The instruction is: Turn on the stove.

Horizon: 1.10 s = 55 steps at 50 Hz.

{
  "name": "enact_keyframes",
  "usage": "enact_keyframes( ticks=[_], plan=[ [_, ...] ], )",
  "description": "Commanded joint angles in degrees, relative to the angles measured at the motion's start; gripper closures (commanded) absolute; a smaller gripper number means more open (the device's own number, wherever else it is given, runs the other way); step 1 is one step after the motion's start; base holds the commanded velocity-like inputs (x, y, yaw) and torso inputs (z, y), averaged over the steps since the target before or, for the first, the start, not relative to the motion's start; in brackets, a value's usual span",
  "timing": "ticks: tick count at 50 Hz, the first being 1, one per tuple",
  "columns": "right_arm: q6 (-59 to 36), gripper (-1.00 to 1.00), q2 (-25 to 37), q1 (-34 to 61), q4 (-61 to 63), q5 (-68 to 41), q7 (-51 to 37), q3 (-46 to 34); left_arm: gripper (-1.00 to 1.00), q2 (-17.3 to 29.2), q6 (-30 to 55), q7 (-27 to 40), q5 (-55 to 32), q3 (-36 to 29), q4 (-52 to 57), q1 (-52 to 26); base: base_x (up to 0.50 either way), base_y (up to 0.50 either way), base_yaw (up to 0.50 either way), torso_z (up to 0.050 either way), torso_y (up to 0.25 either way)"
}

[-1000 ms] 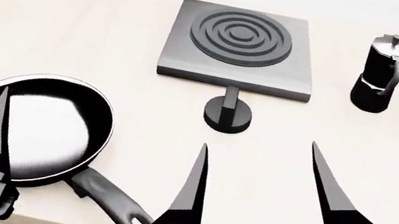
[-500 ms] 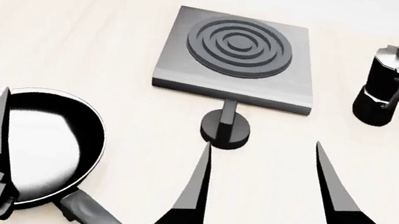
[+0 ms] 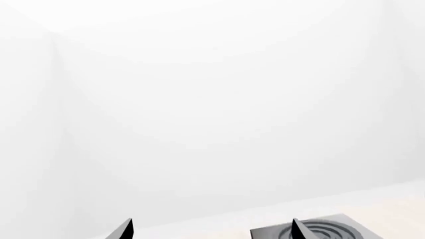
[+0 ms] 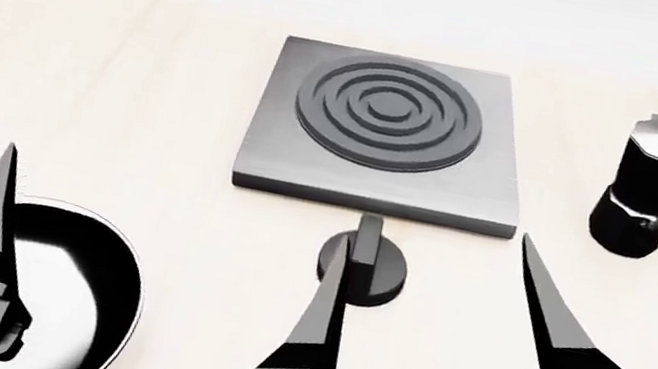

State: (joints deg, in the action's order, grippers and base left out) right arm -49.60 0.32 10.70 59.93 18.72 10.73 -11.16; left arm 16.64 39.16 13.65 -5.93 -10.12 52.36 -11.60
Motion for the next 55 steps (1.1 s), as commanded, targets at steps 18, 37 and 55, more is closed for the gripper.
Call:
enact_keyframes(
  ticks=[18, 37, 55],
  plan=[
    [-0.19, -1.0, -0.06, 0.11, 0.02, 0.33, 0.05, -0.27, -1.0, 0.4, 0.08, 0.52, -0.9, -0.04, 0.25, -0.21, 0.26, 0.0, 0.0, 0.0, 0.0],
    [-0.17, -1.0, 0.02, 0.07, 0.0, 0.2, -0.07, -0.27, -1.0, 0.92, -0.26, 1.19, -0.59, -0.66, 0.0, -0.21, 0.26, 0.0, 0.0, 0.0, 0.001],
    [-0.09, -1.0, 0.83, 0.11, -0.91, -4.76, -2.56, 1.41, -1.0, 1.17, -0.28, 1.62, -1.02, -0.69, -0.08, -0.21, 0.13, 0.0, 0.0, 0.0, 0.0]
  ],
)
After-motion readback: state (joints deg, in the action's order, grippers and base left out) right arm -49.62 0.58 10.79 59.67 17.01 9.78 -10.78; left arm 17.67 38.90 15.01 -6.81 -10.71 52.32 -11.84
